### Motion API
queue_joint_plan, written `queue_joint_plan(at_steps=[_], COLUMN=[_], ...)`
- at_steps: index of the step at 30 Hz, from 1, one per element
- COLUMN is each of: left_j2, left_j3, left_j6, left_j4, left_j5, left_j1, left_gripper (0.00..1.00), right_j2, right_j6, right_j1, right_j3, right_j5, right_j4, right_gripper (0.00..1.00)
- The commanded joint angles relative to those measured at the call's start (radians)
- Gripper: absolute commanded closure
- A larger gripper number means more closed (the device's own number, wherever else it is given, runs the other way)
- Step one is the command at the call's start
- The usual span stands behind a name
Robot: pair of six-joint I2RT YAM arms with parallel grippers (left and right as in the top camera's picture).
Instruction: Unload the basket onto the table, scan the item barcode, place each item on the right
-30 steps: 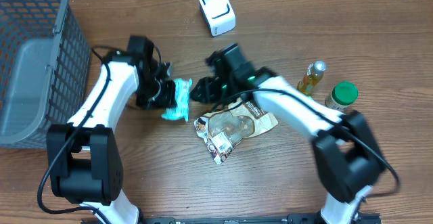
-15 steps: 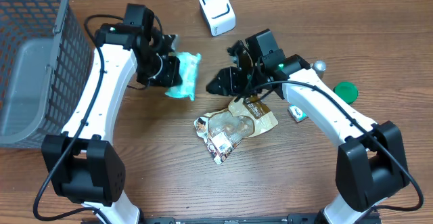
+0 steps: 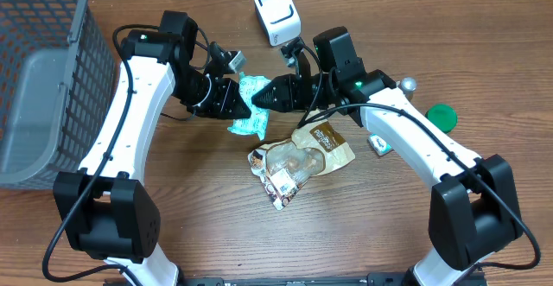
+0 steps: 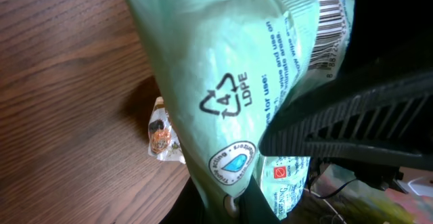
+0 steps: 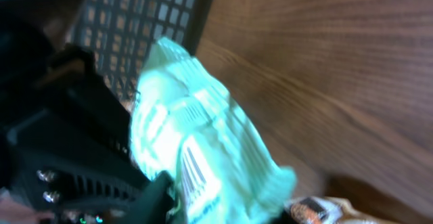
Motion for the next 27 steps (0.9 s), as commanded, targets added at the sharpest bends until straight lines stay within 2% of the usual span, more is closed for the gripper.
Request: queue_joint_plan(at_steps=[1,3,4,6,7,8,9,14,17,18,20,27], left_j2=[-0.004,-0.004,-0.004,-0.004,-0.004,-0.004,-0.004,-0.004,-0.004,-0.004,-0.004,-0.004], left_j3=[0.018,0.018,0.018,0.018,0.018,0.018,0.018,0.018,0.018,0.018,0.018,0.018], left_j6=[0.042,0.042,0.043,0.046,0.047,0.053,0.062,0.199,0.295,0.335,0.36,0.394], left_j4=[0.001,0.001,0.001,0.002,0.003,0.004,0.005,-0.013,-0.028,-0.03,-0.03,-0.032], left_j5=[0.076,0.075,0.075,0.067,0.064,0.065,0.07,0.222,0.328,0.37,0.416,0.53], left_j1=[0.002,0.004,0.004,0.008,0.012,0.018,0.025,0.074,0.095,0.107,0.112,0.113], left_gripper=[0.96,0.92,0.8,0.34,0.18,0.08,0.05,0.03,0.09,0.17,0.23,0.34], right_j2=[-0.006,-0.006,-0.006,-0.006,-0.006,-0.006,-0.006,-0.006,-0.006,-0.006,-0.006,-0.006], right_j6=[0.006,0.02,0.035,0.073,0.088,0.098,0.111,0.169,0.206,0.219,0.219,0.219], right_j1=[0.001,0.0,-0.001,-0.01,-0.014,-0.021,-0.027,-0.057,-0.068,-0.069,-0.068,-0.068], right_j3=[0.006,0.006,0.006,0.006,0.006,0.006,0.006,0.006,0.006,0.006,0.006,0.006], right_j5=[-0.008,-0.023,-0.034,-0.069,-0.087,-0.114,-0.139,-0.285,-0.351,-0.397,-0.43,-0.417], right_j4=[0.033,0.068,0.084,0.117,0.129,0.142,0.154,0.239,0.282,0.303,0.311,0.308], right_gripper=[0.92,0.96,0.96,0.96,0.96,0.96,0.96,0.96,0.96,0.96,0.96,0.96])
